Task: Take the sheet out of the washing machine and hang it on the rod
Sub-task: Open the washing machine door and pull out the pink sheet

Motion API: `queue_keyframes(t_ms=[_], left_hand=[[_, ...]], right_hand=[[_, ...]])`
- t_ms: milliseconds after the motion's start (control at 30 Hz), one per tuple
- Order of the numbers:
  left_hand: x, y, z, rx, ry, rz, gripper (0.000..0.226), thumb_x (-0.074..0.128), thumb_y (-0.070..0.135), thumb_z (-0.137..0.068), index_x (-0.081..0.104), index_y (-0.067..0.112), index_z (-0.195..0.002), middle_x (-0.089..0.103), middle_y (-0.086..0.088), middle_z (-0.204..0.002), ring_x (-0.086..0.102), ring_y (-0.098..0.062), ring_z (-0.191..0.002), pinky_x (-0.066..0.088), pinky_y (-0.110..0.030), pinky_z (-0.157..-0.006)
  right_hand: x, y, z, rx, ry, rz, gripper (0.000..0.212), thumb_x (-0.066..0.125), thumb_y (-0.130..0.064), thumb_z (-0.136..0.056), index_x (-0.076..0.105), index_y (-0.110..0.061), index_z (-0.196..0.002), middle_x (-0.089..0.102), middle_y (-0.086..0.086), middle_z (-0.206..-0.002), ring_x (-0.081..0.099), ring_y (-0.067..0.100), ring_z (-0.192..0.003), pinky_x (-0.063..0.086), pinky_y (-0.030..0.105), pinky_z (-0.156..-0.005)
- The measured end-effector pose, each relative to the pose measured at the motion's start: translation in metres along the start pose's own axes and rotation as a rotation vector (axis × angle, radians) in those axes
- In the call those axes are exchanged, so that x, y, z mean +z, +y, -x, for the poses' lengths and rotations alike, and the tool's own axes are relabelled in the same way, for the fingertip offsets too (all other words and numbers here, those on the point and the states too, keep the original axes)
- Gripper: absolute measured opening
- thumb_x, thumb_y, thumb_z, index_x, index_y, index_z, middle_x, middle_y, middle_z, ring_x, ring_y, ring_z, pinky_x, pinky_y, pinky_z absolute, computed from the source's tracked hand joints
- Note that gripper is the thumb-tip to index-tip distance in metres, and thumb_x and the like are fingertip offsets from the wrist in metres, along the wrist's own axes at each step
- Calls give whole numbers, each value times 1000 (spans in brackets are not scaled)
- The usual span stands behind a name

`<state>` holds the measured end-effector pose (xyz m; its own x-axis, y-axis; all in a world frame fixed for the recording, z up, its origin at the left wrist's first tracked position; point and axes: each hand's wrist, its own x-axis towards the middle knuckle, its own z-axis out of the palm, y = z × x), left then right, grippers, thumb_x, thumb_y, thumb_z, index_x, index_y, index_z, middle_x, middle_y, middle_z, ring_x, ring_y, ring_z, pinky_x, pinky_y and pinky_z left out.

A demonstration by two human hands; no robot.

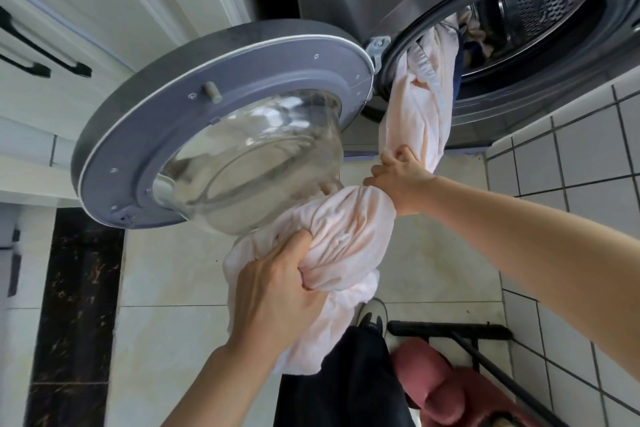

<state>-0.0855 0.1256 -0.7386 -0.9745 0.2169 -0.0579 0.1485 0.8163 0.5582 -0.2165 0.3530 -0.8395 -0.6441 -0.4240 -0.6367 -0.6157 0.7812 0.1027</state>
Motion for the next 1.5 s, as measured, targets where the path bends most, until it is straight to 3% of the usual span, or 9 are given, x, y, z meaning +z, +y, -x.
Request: queue_keyframes(t_ms=[167,300,400,600,733,1000,1133,1300,1500], left_hand=[[-8,-4,3,-75,-68,4,60,76,8,-53,25,29,-75,19,14,-51,27,-4,-44,22,-16,-42],[-18,4,1,-121,-83,-18,51,73,16,-60,26,28,-76,23,12,-50,28,-6,-45,23,-25,-43],[-35,14,-5,-152,-94,1,31,65,23,-67,38,21,-82,32,12,-56,30,-14,-58,27,-30,-54],[-79,33,0,-211,-138,-18,35,67,21,-71,34,23,-83,36,11,-59,37,-22,-66,24,-33,-55],[-113,45,12,-237,-152,-45,35,67,26,-73,35,26,-88,42,9,-64,57,-32,-78,29,-34,-55],[-190,73,23,-176,-165,9,35,67,29,-75,37,27,-93,57,3,-81,61,-34,-87,35,-34,-56],[-227,85,19,-128,-208,-35,48,73,39,-70,42,26,-104,65,0,-99,61,-30,-96,43,-35,-63],[-271,97,16,-73,-276,-45,107,82,56,-54,24,47,-142,49,13,-141,53,-20,-123,47,-37,-92],[-308,139,16,52,-184,10,111,81,64,-54,20,49,-146,52,13,-138,50,-14,-125,41,-24,-89]], right_hand=[[10,16,24,-82,218,-94,28,77,-33,-60,69,-29,-87,67,-6,-94,60,20,-105,40,44,-94],[2,27,60,-1,12,-54,33,52,-45,-84,55,-32,-114,67,-11,-109,60,16,-109,29,36,-104],[-18,31,94,19,14,-89,43,53,-50,-86,48,-25,-120,68,-7,-105,63,18,-102,37,32,-100],[-56,27,160,67,91,-117,69,58,-62,-77,39,-22,-130,69,-5,-104,63,20,-102,39,34,-100],[-92,15,201,70,124,-168,59,57,-50,-81,39,-22,-129,69,-4,-98,63,19,-98,38,34,-100],[-165,3,275,102,225,-215,46,53,-39,-85,35,-25,-125,68,-5,-100,63,15,-103,38,30,-100],[-202,1,313,150,354,-328,67,56,-43,-79,28,-22,-137,62,1,-112,62,20,-103,47,30,-91],[-251,-3,364,333,489,-472,40,60,-20,-81,34,-18,-111,60,1,-83,57,23,-69,38,30,-58],[-284,-16,382,509,586,-660,41,68,-26,-76,38,-15,-101,57,6,-74,57,30,-67,49,40,-54]])
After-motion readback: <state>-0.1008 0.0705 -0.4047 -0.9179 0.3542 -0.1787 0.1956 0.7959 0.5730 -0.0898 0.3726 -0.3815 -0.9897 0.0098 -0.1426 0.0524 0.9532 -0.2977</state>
